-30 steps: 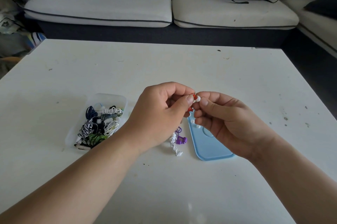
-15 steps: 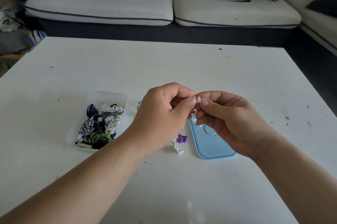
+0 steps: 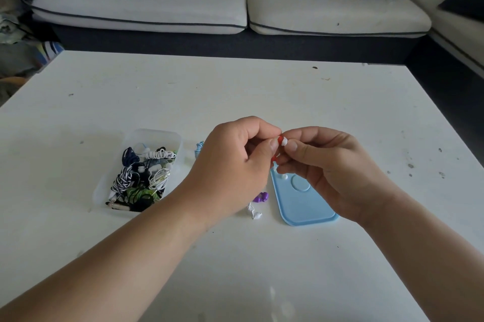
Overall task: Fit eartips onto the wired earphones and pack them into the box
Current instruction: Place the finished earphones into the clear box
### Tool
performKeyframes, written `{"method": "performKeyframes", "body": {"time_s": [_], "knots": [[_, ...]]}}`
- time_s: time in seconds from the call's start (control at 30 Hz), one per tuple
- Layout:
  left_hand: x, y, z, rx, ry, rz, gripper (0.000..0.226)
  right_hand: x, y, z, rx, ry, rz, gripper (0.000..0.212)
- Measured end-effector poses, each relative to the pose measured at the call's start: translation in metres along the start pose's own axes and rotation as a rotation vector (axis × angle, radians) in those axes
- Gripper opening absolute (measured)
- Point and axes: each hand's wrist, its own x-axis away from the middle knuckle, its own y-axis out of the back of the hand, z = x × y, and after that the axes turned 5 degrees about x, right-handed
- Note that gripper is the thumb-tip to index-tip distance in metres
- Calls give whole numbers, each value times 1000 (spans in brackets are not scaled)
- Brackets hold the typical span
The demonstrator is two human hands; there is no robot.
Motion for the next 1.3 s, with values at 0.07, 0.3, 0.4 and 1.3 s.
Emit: {"method": "performKeyframes", "body": {"time_s": [0.07, 0.3, 0.4, 1.3], "knots": [[1, -3, 2, -16, -46, -56, 10, 0, -4, -3, -20, 19, -26, 24], [-2, -1, 2, 43, 11, -42, 9, -4, 0, -1, -34, -28, -15, 25], [-2, 2, 1, 123, 93, 32, 10, -5, 7, 2, 19, -43, 59, 19], [-5, -4, -3, 176, 393, -19, 17, 8, -2, 4, 891, 477, -131, 19]]}}
